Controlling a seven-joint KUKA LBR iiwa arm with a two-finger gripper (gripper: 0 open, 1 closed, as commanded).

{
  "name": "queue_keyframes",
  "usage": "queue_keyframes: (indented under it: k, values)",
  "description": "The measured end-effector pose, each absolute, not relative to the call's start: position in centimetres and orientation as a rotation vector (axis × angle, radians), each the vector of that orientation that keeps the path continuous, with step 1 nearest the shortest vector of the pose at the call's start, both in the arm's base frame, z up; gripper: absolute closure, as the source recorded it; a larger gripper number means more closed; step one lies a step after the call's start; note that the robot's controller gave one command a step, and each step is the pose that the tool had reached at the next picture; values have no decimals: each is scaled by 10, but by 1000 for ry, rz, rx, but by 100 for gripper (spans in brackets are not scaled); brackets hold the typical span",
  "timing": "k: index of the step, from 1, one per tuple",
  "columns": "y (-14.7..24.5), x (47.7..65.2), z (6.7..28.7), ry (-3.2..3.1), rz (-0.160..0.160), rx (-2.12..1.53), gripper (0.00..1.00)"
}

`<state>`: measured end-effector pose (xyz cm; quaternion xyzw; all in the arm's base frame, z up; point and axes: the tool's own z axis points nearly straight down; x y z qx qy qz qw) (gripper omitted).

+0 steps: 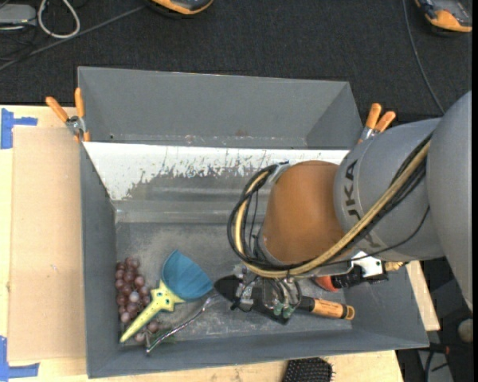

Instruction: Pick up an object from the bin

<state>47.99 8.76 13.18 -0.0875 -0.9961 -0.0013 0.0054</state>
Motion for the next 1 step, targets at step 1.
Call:
queue_keyframes:
  k: [1]
  values:
    - [87,479,154,-3116,-4,-271,100]
